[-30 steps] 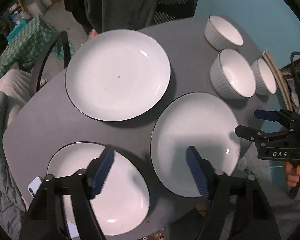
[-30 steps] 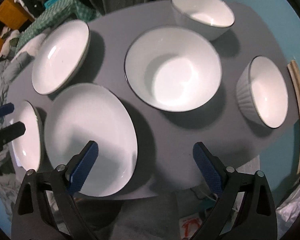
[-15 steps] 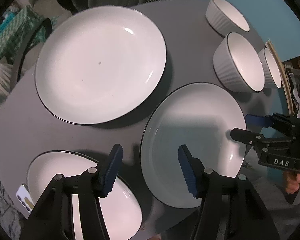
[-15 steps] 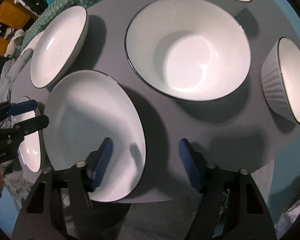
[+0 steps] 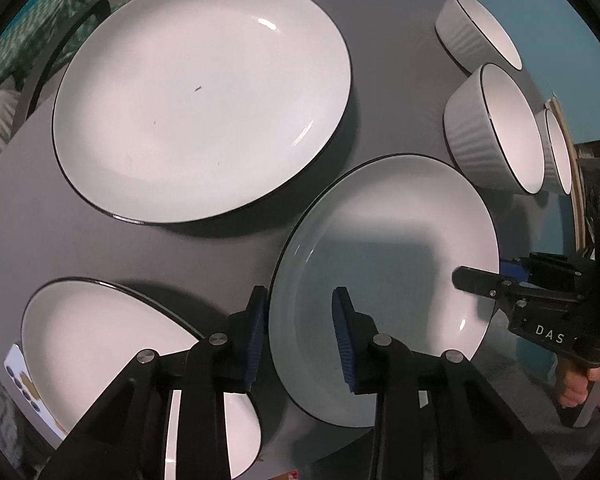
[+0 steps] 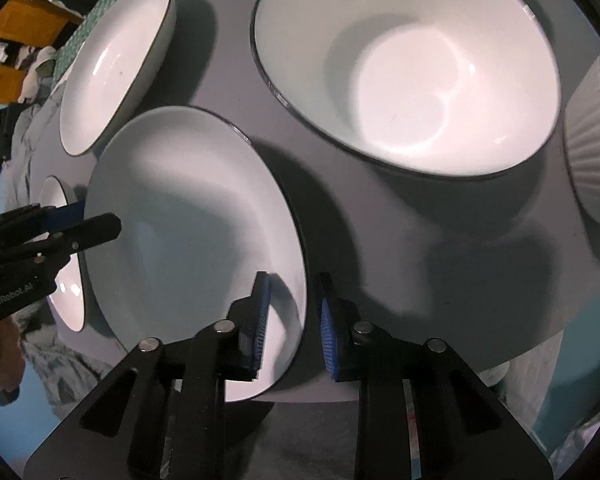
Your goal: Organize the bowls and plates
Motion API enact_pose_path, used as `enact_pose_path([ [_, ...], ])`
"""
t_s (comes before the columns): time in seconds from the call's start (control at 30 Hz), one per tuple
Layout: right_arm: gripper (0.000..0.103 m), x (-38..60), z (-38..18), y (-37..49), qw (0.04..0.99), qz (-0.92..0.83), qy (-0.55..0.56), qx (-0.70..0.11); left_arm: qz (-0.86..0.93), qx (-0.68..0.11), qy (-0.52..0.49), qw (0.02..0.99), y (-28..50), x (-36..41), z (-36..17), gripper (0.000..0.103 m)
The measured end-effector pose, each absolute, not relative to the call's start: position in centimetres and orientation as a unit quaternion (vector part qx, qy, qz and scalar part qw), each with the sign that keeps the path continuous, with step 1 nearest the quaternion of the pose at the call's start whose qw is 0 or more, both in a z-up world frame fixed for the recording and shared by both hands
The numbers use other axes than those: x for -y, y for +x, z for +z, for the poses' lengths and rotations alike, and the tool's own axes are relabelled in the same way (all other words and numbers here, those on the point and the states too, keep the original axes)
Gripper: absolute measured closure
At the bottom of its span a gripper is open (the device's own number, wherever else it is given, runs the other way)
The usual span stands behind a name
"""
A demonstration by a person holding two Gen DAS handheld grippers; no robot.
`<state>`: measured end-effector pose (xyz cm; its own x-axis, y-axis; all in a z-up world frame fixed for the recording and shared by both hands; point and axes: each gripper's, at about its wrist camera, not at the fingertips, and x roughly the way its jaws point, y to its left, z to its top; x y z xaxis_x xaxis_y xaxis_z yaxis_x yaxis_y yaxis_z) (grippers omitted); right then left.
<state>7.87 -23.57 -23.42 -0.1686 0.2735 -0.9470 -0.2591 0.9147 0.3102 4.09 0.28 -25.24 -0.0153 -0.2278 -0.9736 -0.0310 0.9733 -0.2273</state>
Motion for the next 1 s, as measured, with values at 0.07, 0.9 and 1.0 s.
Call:
enact_pose_path([
  [0.07,0.078,23.3,-23.2,8.5,0.641,0.207,0.012,-0.739,-0.068,-0.712,-0.093,0.693,4.1,-0.4,-25.3,0.071],
  [0.9,0.060,24.4,-24.3,11.6,0.617,0.208,0.009,-0.759,-0.055,-0.713,-0.114,0.690,2.5,-0.1,-24.3,0.070],
  [1.0,0.071,25.8,-24.6,12.5,0.615,0.212,0.020,-0.759,-0.051,-0.716,-0.118,0.686,2.4,0.5,-24.7,0.070],
])
